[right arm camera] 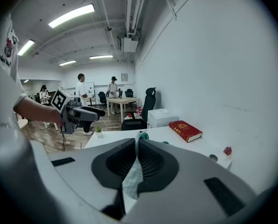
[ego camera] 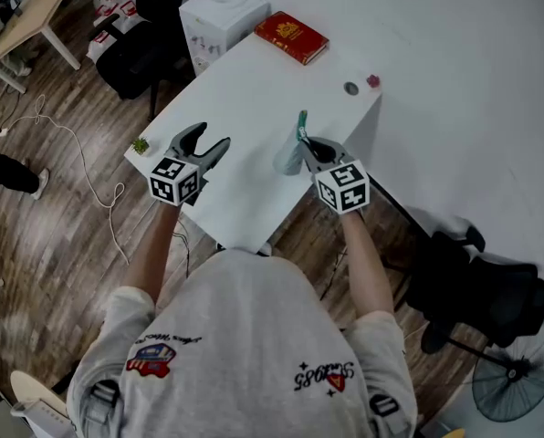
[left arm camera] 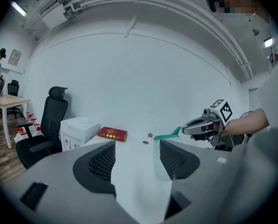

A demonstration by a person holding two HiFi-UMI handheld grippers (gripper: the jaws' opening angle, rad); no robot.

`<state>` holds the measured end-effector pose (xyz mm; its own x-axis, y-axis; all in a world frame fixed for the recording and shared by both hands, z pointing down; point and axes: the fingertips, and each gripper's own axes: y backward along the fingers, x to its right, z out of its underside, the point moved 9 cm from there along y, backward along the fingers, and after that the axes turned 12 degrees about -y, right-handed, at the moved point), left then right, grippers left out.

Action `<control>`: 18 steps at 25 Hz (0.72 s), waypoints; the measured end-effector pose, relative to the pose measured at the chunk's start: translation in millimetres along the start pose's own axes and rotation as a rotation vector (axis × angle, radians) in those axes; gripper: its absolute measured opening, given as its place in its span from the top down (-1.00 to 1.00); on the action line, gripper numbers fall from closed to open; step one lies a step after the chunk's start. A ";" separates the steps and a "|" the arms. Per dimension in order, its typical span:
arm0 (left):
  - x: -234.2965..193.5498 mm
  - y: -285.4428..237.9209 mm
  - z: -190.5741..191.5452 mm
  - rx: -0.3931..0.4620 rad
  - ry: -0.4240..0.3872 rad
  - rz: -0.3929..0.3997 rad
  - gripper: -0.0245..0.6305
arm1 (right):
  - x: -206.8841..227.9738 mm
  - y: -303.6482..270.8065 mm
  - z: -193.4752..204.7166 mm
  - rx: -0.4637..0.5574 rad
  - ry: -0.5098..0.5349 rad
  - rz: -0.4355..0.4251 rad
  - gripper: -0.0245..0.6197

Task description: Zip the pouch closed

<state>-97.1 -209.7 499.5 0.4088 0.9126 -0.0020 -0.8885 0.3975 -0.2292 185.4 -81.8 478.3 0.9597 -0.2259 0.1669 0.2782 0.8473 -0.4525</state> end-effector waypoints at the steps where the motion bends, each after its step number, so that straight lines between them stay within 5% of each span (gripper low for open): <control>1: 1.9 -3.1 -0.5 0.001 -0.001 0.011 0.02 | 0.7 2.9 -0.4 0.004 0.004 0.002 0.88; 18: 22.6 -32.1 -11.0 0.008 -0.010 0.160 0.03 | 5.0 38.7 3.7 0.031 -0.007 -0.015 0.88</control>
<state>-57.0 -203.0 496.0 0.2596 0.9653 -0.0278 -0.9437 0.2474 -0.2194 200.8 -48.3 464.8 0.9552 -0.2350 0.1797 0.2907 0.8582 -0.4230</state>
